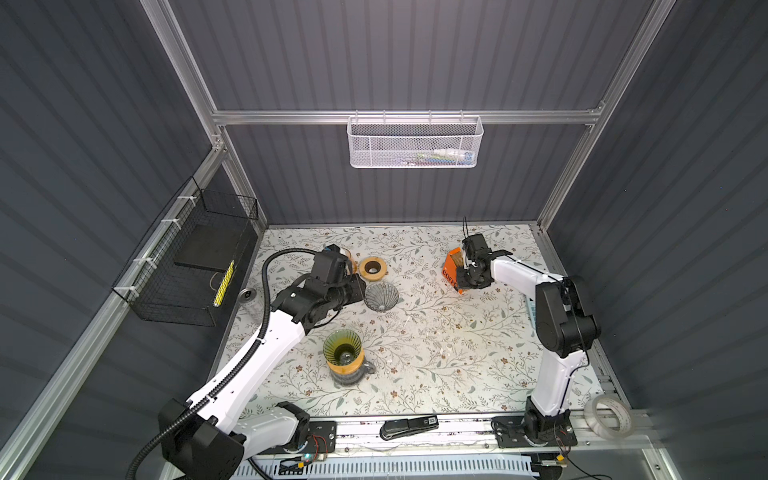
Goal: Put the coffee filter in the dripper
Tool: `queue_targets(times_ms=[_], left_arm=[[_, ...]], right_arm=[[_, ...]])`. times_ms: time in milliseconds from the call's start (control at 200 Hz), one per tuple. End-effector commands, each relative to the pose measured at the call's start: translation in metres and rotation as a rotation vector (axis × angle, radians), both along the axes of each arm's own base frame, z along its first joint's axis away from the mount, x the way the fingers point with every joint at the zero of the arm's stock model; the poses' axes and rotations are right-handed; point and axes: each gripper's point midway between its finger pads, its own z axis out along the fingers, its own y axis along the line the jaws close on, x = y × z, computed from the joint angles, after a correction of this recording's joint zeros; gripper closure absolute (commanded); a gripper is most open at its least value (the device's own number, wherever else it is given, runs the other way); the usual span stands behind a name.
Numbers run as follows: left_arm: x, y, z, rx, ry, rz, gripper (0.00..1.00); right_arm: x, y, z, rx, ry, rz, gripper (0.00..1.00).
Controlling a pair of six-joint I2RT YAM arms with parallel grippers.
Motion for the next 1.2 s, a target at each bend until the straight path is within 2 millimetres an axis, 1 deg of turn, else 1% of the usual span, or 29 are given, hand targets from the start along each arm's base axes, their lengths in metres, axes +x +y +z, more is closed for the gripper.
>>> queue_targets(times_ms=[0,415,655,931,1036,1196], left_arm=[[0.003,-0.003,0.005,0.011,-0.022,-0.016,0.63],[-0.002,0.001,0.008,0.002,-0.03,-0.011,0.63],[-0.005,0.003,0.009,-0.003,-0.035,-0.002,0.63],[-0.005,0.003,0.01,-0.008,-0.035,-0.001,0.63],[-0.005,0.003,0.01,-0.008,-0.035,-0.002,0.63],[-0.006,0.003,0.01,-0.008,-0.034,-0.003,0.63]], right_arm=[[0.0,0.002,0.005,-0.011,0.003,0.007,1.0],[-0.013,0.001,0.02,-0.005,-0.012,0.0,1.0],[-0.023,-0.001,0.018,-0.007,0.005,-0.002,1.0],[-0.028,-0.004,0.016,-0.012,0.01,-0.008,1.0],[-0.029,-0.004,0.019,-0.008,0.007,-0.01,0.95],[-0.031,-0.004,0.027,-0.007,-0.009,-0.012,0.8]])
